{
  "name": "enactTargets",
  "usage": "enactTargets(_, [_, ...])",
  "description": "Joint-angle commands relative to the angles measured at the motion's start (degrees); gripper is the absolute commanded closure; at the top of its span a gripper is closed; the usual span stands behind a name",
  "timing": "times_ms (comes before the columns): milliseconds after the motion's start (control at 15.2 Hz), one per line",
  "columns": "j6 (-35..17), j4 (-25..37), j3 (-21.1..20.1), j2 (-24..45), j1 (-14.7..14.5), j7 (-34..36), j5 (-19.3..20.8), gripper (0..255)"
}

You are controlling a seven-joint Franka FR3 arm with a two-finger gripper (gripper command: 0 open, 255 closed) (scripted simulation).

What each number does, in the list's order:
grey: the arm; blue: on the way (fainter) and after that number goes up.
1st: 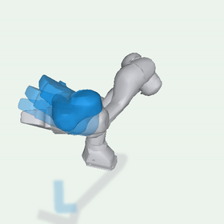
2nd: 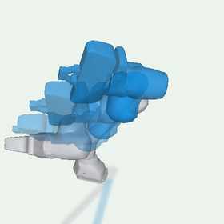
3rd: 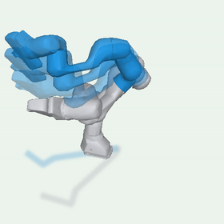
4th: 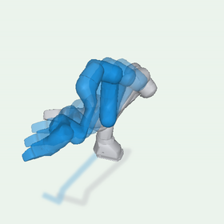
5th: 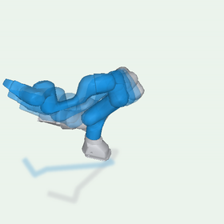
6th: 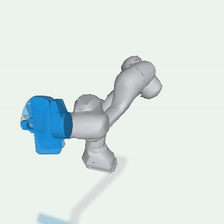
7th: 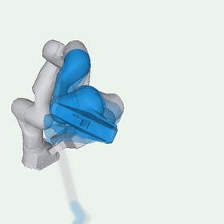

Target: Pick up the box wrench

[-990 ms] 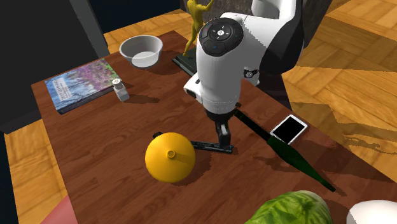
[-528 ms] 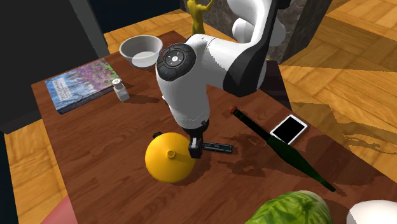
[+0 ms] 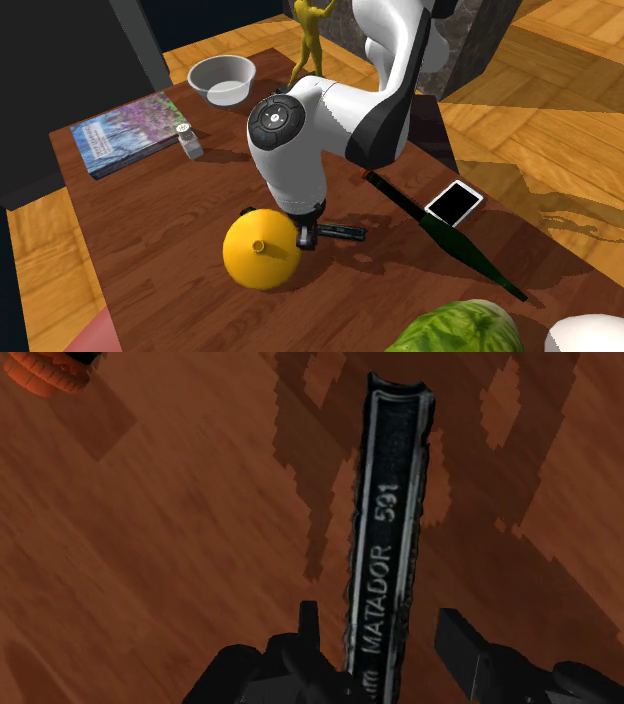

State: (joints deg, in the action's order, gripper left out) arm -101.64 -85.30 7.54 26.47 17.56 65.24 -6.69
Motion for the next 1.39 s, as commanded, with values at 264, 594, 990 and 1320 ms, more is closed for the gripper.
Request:
enactTargets(264, [-0.09,0.01,0.01,0.09,0.03,-0.03,-0.01,255])
enactTargets(594, [0.48,0.31,0.01,-0.19,-0.02,0.08,0.03,255])
enactTargets(990, [4.68,3.73,0.08,-1.00,0.06,0.40,0.21,255])
enactTargets(1320, [8.37,7.13,0.13,-1.30,0.18,0.65,0.29,255])
